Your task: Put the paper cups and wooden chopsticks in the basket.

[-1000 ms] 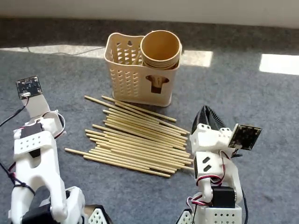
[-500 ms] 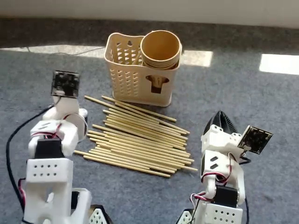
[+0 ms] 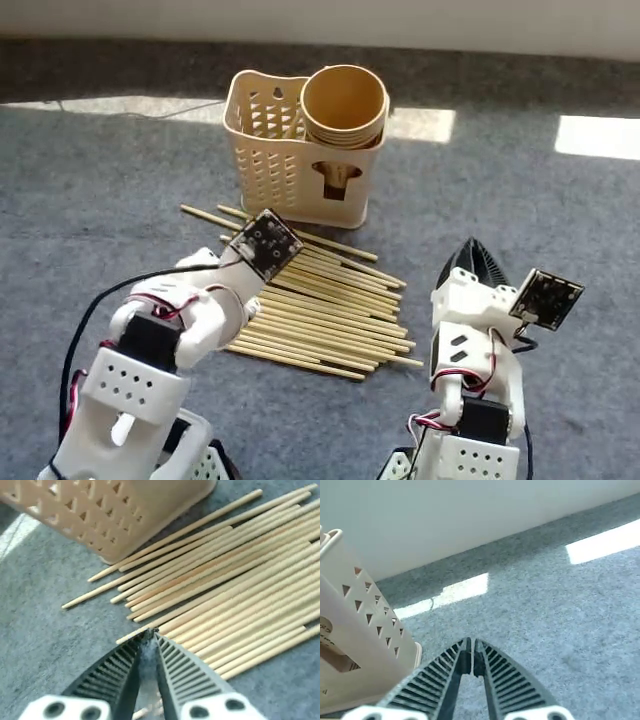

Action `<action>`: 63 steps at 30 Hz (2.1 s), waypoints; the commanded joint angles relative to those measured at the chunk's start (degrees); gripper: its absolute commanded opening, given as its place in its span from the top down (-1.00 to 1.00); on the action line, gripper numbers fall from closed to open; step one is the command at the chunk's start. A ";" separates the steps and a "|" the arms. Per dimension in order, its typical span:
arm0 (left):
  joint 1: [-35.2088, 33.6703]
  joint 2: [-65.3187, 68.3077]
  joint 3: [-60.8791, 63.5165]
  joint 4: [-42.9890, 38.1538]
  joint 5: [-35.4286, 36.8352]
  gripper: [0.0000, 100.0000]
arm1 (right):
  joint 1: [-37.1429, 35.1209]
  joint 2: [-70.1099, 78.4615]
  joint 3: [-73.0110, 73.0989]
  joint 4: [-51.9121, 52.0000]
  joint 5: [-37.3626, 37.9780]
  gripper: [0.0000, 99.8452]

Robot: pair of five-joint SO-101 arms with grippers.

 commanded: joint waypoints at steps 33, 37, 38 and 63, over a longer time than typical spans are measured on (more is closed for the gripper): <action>23.43 49.98 -8.13 -9.05 -3.43 0.83 | 9.98 -0.31 -0.92 -2.33 -0.35 0.95; 22.55 50.68 -9.54 -8.88 -3.25 0.88 | 9.89 -0.31 -0.92 -2.33 -0.35 0.94; 22.29 50.68 -9.54 -8.97 -3.34 0.90 | 9.89 -0.31 -0.92 -2.33 -0.35 0.94; 21.93 36.70 -6.46 -3.08 -3.08 0.98 | 9.63 -0.31 -0.92 -2.33 -0.26 0.94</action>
